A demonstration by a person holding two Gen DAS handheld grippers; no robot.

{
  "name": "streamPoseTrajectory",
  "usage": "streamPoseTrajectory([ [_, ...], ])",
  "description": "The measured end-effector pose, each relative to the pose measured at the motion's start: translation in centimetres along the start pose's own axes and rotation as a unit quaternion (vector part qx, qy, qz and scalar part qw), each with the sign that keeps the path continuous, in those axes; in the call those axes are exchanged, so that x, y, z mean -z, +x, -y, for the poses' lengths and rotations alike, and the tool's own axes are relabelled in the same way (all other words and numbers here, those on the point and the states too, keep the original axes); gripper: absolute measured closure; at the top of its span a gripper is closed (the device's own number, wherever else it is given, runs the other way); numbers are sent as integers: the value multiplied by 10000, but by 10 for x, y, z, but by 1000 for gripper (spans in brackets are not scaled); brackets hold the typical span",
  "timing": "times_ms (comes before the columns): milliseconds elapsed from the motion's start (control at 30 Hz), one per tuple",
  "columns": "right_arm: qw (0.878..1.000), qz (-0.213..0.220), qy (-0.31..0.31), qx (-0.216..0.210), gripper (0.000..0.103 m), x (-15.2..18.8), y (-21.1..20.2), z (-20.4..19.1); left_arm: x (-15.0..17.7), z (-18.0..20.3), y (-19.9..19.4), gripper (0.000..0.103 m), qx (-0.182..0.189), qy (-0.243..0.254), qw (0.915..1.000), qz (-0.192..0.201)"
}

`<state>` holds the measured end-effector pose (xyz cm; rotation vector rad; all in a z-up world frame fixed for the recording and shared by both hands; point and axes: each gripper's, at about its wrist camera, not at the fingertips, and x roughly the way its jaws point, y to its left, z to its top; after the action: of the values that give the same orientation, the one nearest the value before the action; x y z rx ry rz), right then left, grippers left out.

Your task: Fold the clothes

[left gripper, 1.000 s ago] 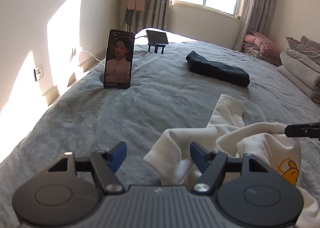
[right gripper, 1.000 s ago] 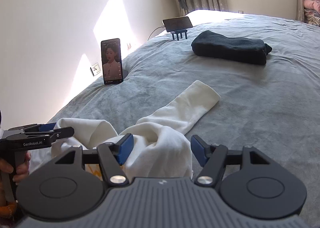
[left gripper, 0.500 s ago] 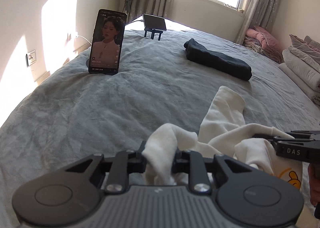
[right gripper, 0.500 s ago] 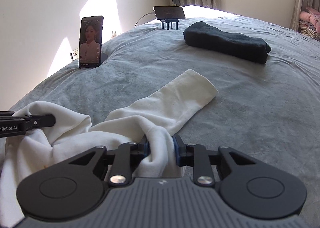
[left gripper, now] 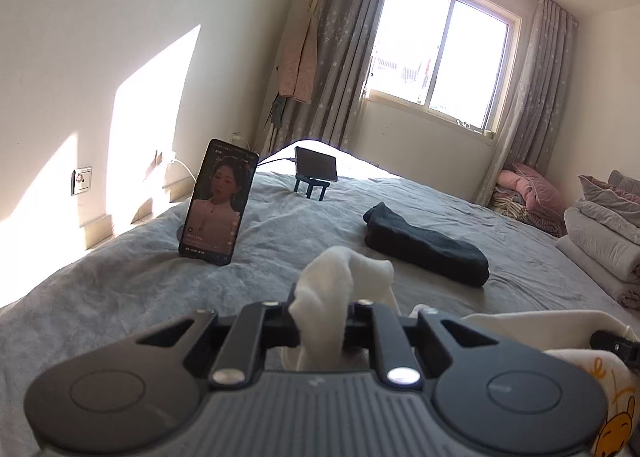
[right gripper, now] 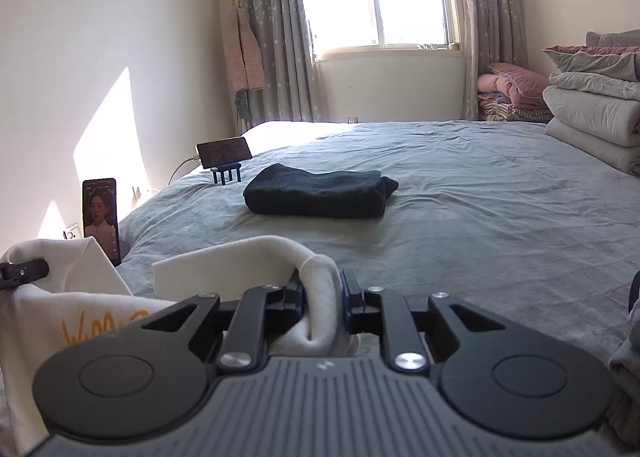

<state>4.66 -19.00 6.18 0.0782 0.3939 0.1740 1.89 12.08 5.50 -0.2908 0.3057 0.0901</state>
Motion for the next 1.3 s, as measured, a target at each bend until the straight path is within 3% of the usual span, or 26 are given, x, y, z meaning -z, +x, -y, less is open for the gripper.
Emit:
streamPoseTrajectory([
  [200, 9967, 562, -72, 581, 84, -7, -22, 20, -7, 32, -8, 89, 449, 222, 9965, 667],
  [333, 9960, 560, 12, 693, 84, -4, -21, 32, -6, 48, -8, 89, 575, 441, 9929, 947],
  [433, 9972, 299, 34, 680, 84, 2, -13, 39, -2, 53, -3, 89, 505, 517, 9955, 607],
  [567, 9980, -197, 23, 602, 84, 19, -6, 44, 11, 46, 7, 89, 345, 533, 9978, -187],
  [667, 9967, -614, 12, 530, 84, 33, 1, 48, 26, 38, 13, 89, 309, 556, 9947, -813],
  [800, 9935, -1000, -178, 511, 84, 51, 0, 50, 46, 31, 13, 88, 429, 751, 9843, -1537],
  [967, 9850, -1575, -329, 630, 84, 73, 1, 57, 71, 19, 15, 88, 688, 799, 9642, -2434],
  [1100, 9799, -1946, -137, 407, 84, 83, 1, 67, 81, 16, 10, 85, 770, 1047, 9555, -2648],
  [1167, 9793, -1973, -200, 394, 84, 83, -1, 65, 81, 17, 7, 84, 789, 1114, 9562, -2591],
  [1267, 9798, -1944, -244, 409, 77, 82, -3, 62, 78, 20, 2, 74, 846, 1277, 9583, -2413],
  [1300, 9801, -1928, -252, 406, 75, 81, -3, 61, 76, 22, 0, 65, 886, 1374, 9589, -2318],
])
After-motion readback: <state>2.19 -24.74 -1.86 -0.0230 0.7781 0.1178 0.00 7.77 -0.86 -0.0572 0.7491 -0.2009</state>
